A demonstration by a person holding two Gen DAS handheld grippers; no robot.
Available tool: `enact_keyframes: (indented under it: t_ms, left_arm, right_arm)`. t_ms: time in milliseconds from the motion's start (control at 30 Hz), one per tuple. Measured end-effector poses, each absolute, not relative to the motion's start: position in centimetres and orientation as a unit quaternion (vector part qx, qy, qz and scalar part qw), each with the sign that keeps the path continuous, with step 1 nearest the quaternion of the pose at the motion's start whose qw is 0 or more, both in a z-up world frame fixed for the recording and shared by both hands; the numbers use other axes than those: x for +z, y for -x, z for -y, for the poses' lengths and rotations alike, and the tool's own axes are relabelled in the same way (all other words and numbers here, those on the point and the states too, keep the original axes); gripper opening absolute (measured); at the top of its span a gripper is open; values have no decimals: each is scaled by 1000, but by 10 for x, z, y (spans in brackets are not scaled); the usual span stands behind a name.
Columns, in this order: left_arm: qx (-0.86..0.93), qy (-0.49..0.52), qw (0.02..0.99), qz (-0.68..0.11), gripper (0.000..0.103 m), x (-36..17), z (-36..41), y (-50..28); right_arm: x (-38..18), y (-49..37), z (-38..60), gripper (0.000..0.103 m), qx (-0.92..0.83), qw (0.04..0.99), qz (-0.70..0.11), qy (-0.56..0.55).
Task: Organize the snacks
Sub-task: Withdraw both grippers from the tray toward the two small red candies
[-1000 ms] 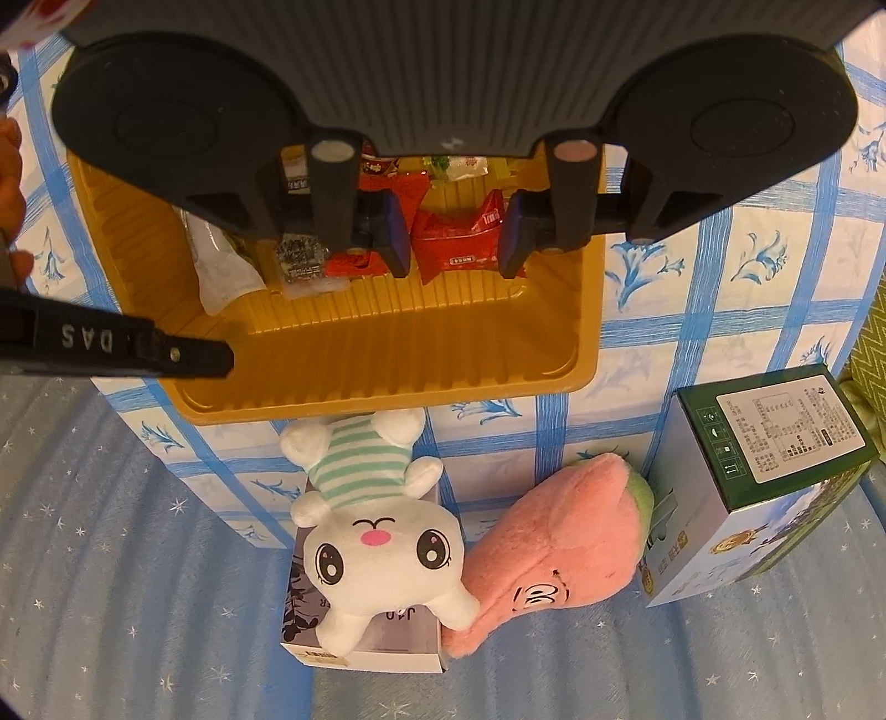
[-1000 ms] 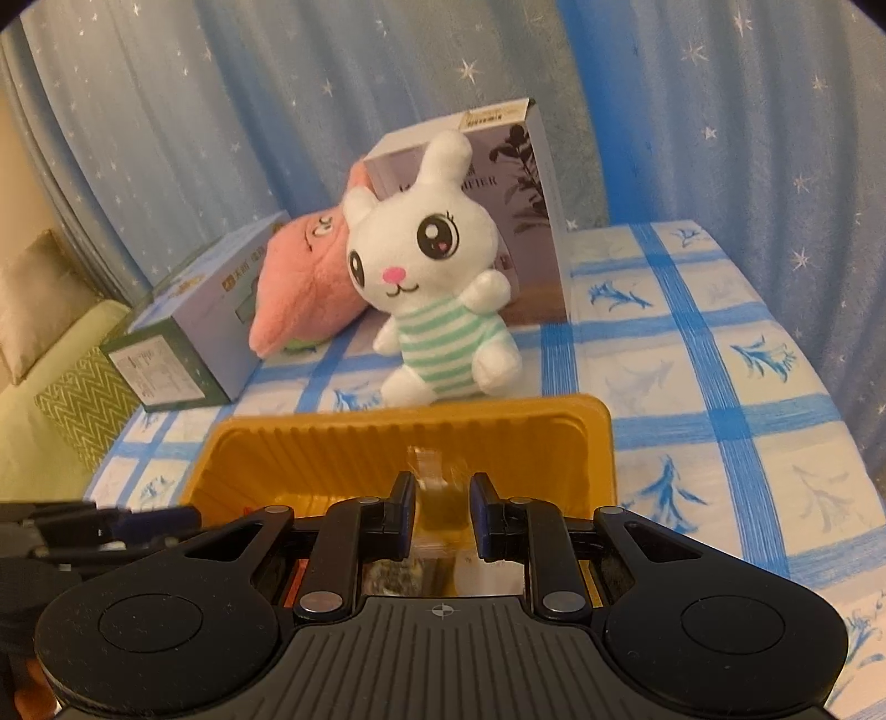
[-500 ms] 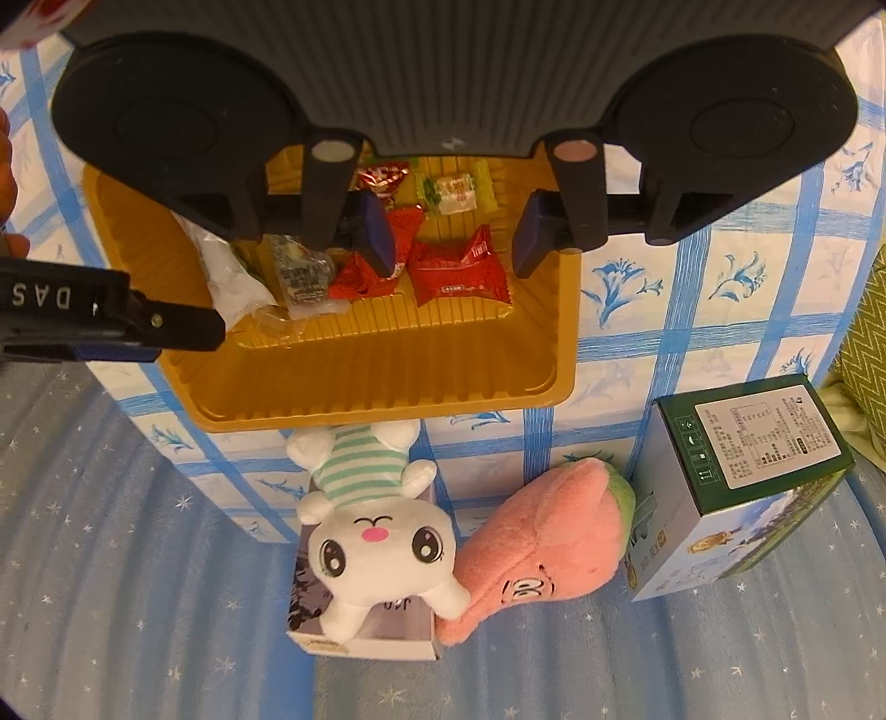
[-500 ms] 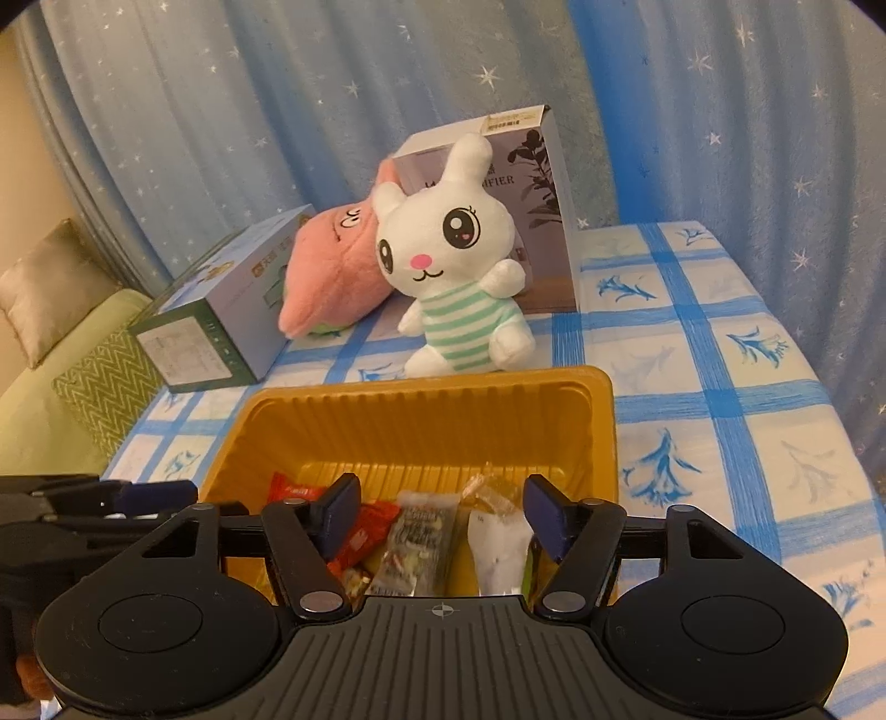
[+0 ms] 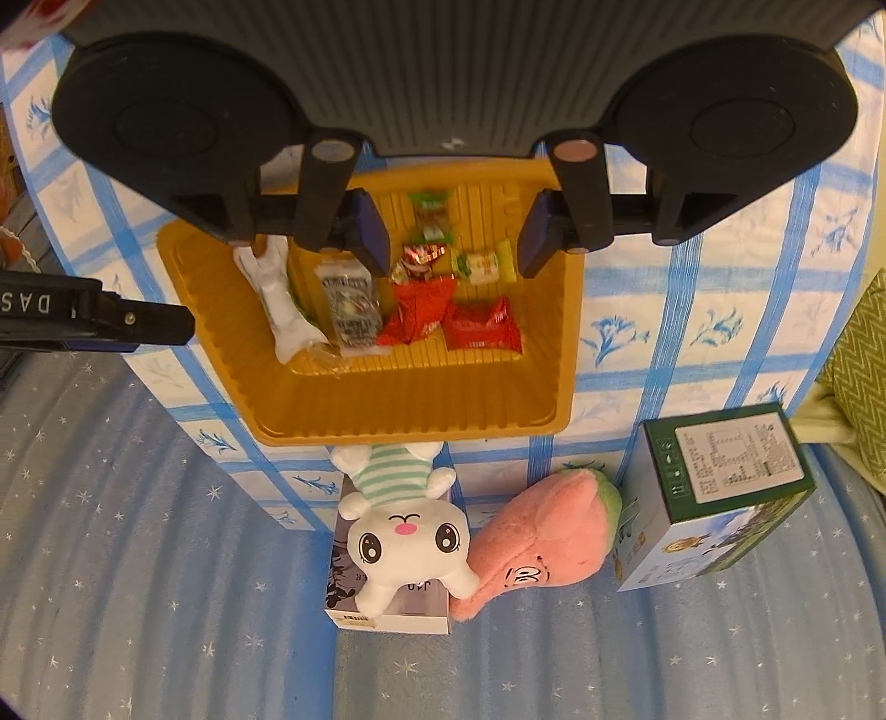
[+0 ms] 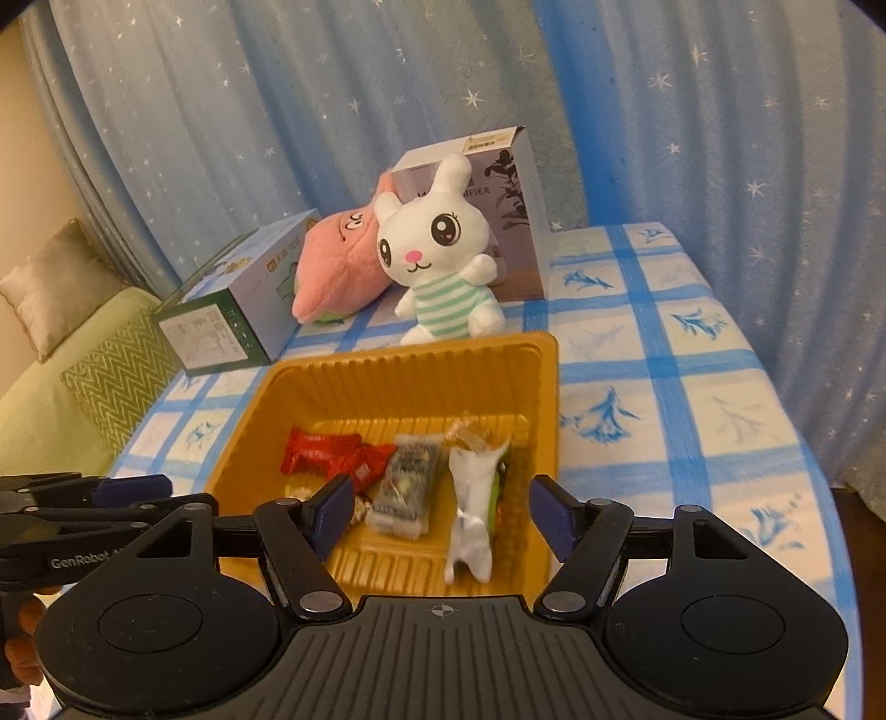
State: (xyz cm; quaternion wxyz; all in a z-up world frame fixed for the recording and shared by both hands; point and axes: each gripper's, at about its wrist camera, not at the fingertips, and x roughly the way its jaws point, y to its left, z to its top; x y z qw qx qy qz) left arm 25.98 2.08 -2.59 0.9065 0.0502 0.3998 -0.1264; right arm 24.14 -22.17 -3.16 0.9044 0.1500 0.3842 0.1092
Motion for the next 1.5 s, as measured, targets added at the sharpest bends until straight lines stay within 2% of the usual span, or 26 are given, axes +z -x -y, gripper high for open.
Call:
enact_keyframes:
  t_ms: [733,1500]
  left_arm:
    - [-113,-40,905,-409,50,-19,-18,-123]
    - [-104,-44,891,-439,50,-40,-17,-50]
  right_arm:
    - [-25,-119,226,70,140,889,-415,-135]
    - [-47,-56,207,70,181,865,-459,-86]
